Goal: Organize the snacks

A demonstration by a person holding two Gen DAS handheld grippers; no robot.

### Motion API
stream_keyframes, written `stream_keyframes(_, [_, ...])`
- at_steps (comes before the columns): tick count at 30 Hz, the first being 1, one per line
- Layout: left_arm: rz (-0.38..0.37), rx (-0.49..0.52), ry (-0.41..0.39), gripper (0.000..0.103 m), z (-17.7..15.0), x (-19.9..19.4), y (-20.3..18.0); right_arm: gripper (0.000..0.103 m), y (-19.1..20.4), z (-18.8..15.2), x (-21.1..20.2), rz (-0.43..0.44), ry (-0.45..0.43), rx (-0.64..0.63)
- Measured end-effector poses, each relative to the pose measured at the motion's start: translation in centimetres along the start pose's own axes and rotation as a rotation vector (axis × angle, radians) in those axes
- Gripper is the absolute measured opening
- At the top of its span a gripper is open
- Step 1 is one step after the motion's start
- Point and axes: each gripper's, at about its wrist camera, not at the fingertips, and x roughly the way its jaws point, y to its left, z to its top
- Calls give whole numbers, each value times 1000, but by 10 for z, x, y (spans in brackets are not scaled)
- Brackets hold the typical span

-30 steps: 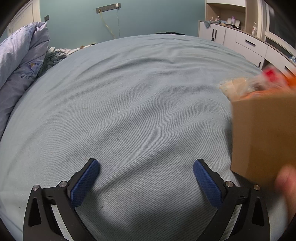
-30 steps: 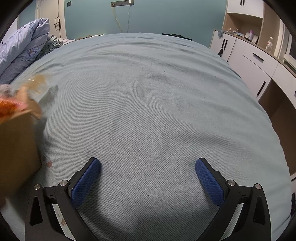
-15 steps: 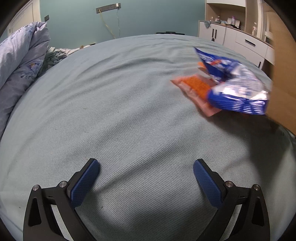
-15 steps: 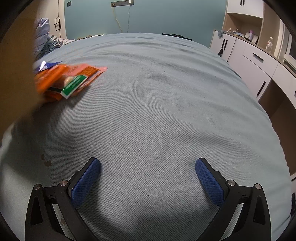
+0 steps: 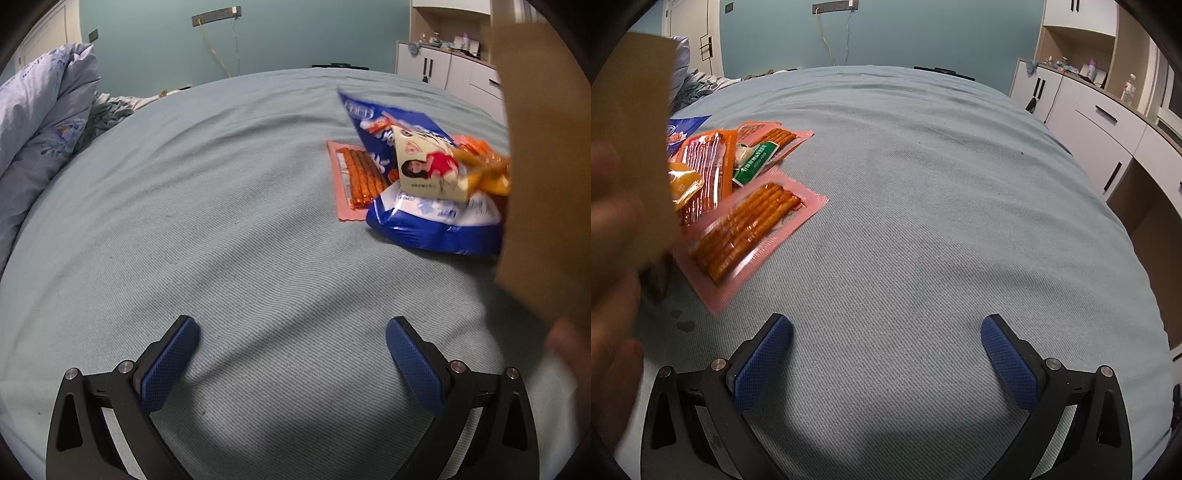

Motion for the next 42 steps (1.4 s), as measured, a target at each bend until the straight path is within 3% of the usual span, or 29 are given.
stream_keyframes(42, [1,2,0,103,-1,1,-2,103,-1,0,-1,0,2,1])
